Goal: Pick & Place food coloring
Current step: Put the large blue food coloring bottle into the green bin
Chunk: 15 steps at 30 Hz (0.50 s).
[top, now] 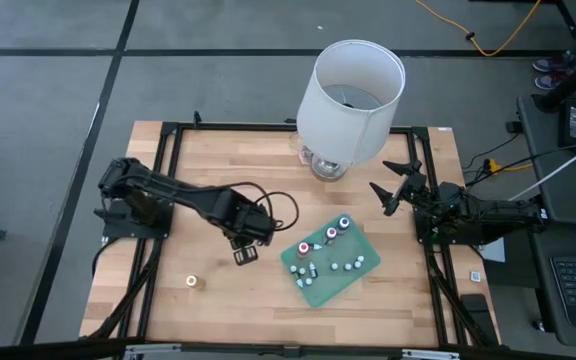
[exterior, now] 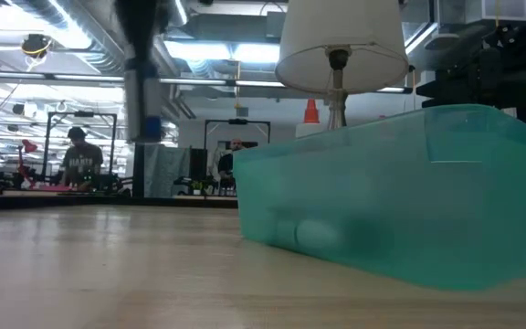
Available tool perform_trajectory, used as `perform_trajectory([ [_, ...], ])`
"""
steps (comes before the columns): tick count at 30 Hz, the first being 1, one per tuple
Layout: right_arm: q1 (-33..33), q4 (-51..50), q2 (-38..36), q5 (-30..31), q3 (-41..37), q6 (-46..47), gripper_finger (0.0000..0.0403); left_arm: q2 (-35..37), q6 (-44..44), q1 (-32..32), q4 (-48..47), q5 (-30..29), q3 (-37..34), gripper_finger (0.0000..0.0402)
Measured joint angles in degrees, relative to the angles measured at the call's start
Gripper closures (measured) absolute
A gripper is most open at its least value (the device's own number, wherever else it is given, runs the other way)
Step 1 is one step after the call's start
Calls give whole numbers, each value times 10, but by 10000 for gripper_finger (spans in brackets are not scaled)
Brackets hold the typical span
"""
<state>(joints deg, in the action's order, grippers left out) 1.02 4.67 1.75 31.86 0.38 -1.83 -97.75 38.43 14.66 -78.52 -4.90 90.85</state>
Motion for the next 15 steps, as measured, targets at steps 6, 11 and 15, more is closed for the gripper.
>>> perform_trajectory([
  [6, 0, 0, 0, 0, 0, 0, 6, -55, -37, -2, -24, 0, 110, 289],
  [11, 0, 0, 0, 0, 0, 0, 6, -109, -57, -3, -31, 4, 189, 289],
  [15, 0, 0, 0, 0, 0, 0, 6, -154, -68, -3, -33, 4, 253, 289],
])
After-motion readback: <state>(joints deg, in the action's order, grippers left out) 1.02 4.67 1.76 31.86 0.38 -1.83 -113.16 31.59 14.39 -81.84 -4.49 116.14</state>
